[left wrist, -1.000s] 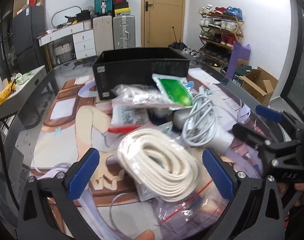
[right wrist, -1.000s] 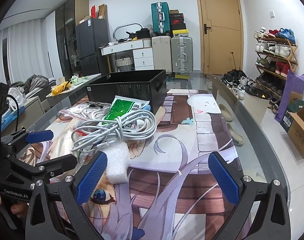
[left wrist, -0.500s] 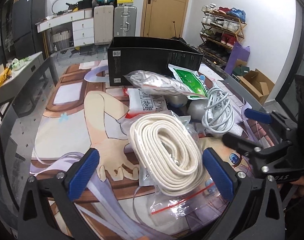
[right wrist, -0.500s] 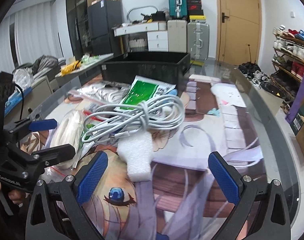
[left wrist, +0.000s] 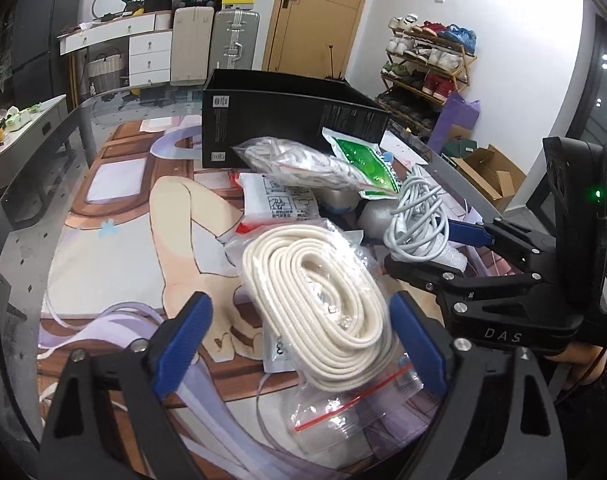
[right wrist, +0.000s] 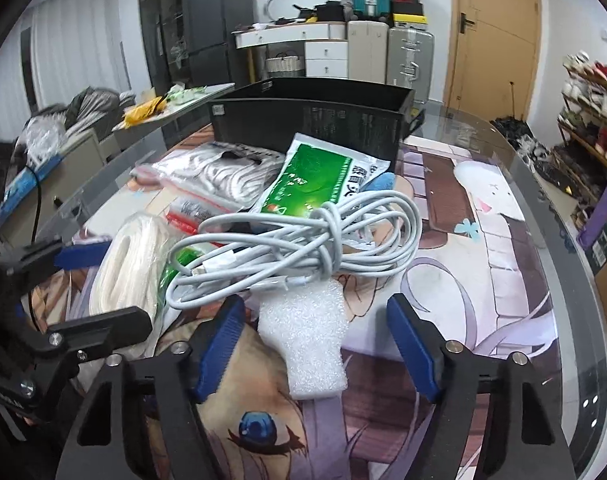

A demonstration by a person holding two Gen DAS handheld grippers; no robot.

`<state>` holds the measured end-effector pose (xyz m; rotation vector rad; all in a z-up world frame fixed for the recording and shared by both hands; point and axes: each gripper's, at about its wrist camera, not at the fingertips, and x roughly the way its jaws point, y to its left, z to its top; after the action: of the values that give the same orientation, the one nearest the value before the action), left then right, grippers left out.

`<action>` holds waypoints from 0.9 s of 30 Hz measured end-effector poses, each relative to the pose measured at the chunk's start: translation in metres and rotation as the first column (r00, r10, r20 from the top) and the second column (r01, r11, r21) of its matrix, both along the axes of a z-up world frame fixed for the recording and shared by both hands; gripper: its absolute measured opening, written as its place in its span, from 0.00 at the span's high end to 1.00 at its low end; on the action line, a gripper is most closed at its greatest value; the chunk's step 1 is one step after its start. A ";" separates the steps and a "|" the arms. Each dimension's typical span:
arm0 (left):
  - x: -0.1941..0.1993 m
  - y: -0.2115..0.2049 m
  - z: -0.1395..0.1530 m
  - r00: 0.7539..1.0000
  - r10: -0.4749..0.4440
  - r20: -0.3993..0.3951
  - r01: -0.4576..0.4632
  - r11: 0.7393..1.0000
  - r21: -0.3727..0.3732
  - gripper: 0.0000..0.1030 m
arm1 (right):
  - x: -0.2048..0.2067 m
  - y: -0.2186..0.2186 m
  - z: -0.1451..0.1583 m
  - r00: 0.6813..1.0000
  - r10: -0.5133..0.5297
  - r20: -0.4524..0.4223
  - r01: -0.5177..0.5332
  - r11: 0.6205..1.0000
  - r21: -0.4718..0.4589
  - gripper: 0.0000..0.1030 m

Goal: Organize soft objects
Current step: 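Grasp the bagged rope coil with left tool while right tool grasps foam block, then carry the rope bag with left tool while right tool carries foam to box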

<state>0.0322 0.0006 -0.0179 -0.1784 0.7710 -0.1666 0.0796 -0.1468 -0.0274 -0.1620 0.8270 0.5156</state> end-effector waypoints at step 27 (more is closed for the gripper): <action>-0.014 0.013 0.027 0.993 0.045 0.114 -0.039 0.997 -0.061 0.73 | -0.031 -0.006 0.034 0.990 0.076 0.116 -0.095 0.982 0.163 0.64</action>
<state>0.0179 0.0140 0.0095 -0.2381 0.6477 -0.1583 0.0481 -0.1531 0.0063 -0.0696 0.6678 0.6498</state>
